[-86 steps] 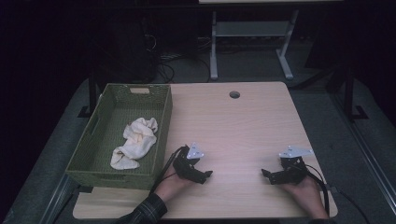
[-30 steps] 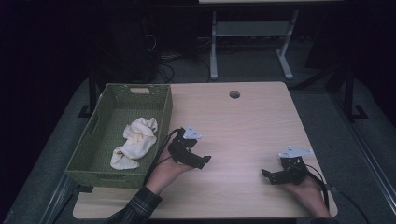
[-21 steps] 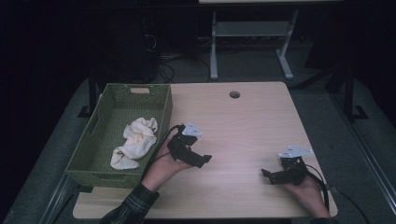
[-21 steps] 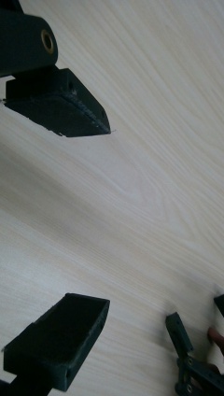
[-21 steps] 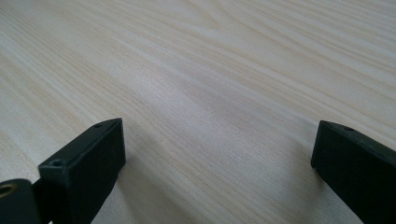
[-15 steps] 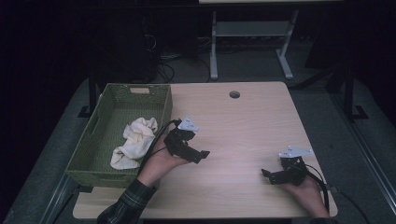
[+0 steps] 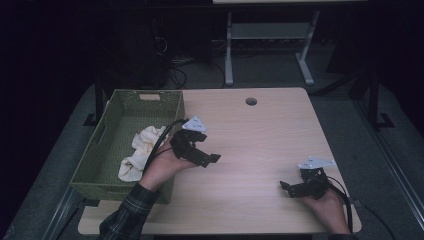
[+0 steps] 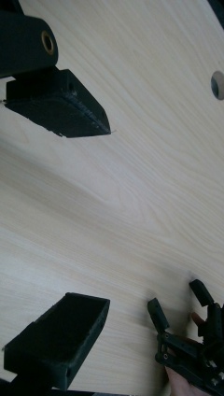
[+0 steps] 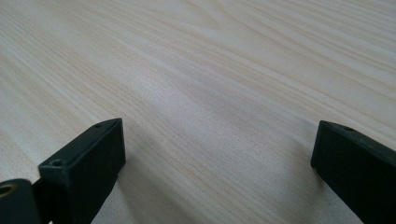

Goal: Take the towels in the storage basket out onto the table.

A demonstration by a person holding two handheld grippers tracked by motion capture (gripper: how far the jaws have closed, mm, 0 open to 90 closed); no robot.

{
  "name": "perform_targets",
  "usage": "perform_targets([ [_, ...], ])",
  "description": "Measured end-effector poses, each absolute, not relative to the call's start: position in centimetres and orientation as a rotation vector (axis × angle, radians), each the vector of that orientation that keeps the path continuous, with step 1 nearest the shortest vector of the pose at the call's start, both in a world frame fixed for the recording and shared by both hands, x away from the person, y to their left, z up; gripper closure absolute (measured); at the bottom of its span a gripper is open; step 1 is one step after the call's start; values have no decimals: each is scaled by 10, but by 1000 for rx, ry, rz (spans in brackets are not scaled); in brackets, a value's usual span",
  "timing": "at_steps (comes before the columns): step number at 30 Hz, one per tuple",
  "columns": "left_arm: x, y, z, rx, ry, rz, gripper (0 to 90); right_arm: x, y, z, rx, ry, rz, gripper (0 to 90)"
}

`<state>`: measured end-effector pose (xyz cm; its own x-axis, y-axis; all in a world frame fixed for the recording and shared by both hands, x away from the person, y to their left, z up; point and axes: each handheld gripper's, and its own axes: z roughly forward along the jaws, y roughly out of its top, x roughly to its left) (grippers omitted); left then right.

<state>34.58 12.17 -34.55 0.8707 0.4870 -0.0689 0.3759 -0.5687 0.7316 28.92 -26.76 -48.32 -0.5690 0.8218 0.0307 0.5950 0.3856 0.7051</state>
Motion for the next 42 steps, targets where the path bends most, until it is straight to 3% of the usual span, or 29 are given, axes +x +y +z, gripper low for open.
perform_targets([
  [42,363,242,-330,2150,846,324,150,289,-268,-483,1238,2326,982,26],
])
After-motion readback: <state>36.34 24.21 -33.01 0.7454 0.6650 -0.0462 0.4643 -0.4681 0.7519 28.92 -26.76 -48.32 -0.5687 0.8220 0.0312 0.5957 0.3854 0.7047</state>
